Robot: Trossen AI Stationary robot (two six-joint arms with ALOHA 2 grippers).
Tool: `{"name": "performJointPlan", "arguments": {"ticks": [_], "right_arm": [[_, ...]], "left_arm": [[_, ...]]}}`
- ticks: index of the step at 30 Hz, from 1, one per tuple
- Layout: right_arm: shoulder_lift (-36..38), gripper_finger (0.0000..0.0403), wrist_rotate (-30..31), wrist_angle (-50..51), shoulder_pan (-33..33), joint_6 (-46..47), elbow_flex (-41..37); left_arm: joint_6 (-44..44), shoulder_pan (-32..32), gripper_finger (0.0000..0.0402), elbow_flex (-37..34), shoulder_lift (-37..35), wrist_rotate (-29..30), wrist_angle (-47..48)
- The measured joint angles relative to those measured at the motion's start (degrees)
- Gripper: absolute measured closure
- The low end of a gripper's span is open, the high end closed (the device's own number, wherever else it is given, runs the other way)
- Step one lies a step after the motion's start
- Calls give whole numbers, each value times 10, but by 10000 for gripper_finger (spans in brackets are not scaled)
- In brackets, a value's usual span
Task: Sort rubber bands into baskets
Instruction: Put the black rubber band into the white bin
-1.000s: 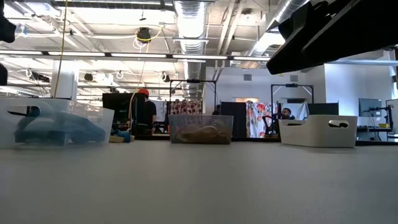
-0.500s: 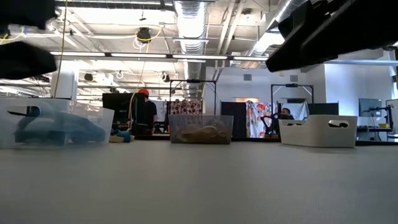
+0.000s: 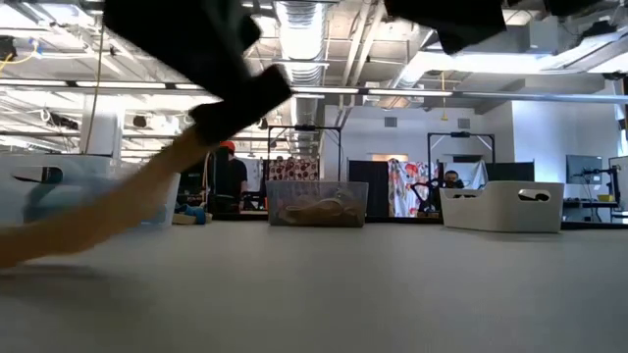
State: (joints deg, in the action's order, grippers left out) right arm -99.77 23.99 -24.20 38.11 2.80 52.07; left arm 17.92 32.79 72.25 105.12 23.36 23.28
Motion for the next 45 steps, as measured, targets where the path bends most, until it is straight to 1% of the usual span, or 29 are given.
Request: {"name": "performJointPlan", "arguments": {"ticks": [5, 10, 13, 16, 19, 25, 29, 36, 45], "right_arm": [[0, 179, 0, -27, -7, -17, 0], [0, 179, 0, -27, -27, -14, 0], [-14, 179, -1, -46, -40, -14, 0], [-41, 179, -15, -79, -54, -13, 1], [-69, 179, -16, -109, -65, -9, 2], [-82, 179, -17, -123, -71, -11, 6], [-80, 179, -8, -119, -70, -18, 7], [-80, 178, 50, -99, -71, -33, 7], [-80, 178, 59, -95, -70, -35, 7]], "left_arm": [[-32, -25, 399, 0, 0, -1, -48], [-62, -28, 400, 0, 0, -4, -89], [-67, -28, 400, 0, 0, -5, -95], [-67, -28, 400, 0, 0, -6, -93], [-67, -28, 400, 0, 0, -14, -85], [-52, -28, 400, -1, 0, -21, -71], [-52, -23, 400, -1, 0, -21, -72], [-52, -18, 400, 1, -1, -23, -81], [-52, -18, 400, 1, -1, -28, -78]]}}
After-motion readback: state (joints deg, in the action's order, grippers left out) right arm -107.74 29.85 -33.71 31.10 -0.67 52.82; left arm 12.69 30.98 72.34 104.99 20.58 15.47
